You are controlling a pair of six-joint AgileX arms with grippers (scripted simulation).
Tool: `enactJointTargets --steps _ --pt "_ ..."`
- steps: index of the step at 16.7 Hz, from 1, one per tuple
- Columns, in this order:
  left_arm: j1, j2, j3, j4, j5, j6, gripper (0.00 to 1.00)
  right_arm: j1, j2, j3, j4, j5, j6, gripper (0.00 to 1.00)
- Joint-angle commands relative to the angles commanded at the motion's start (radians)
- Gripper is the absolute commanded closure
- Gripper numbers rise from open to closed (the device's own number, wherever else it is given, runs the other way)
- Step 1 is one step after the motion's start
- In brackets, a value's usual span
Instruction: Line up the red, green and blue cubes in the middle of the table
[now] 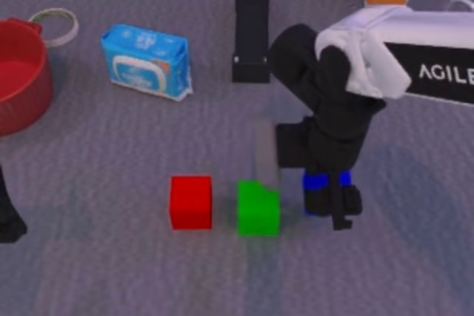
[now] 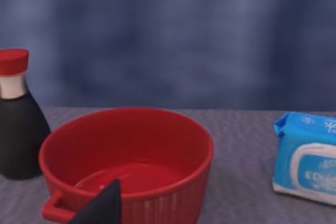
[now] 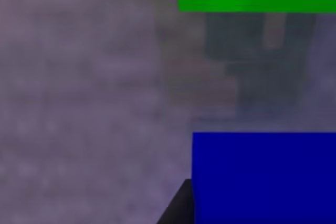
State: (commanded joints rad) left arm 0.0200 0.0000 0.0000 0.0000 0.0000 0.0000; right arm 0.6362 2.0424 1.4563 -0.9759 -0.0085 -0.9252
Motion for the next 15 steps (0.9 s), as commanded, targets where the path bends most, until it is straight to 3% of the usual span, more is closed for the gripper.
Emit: enactJointTargets --steps 7,15 --pt "0.0 0.0 0.0 0.0 0.0 0.0 0.0 0.001 0.023 -0.057 0.078 0.0 -0.002 1.0" --pt "0.0 0.0 0.0 0.0 0.0 0.0 0.0 0.001 0.023 -0.057 0.078 0.0 -0.002 0.4"
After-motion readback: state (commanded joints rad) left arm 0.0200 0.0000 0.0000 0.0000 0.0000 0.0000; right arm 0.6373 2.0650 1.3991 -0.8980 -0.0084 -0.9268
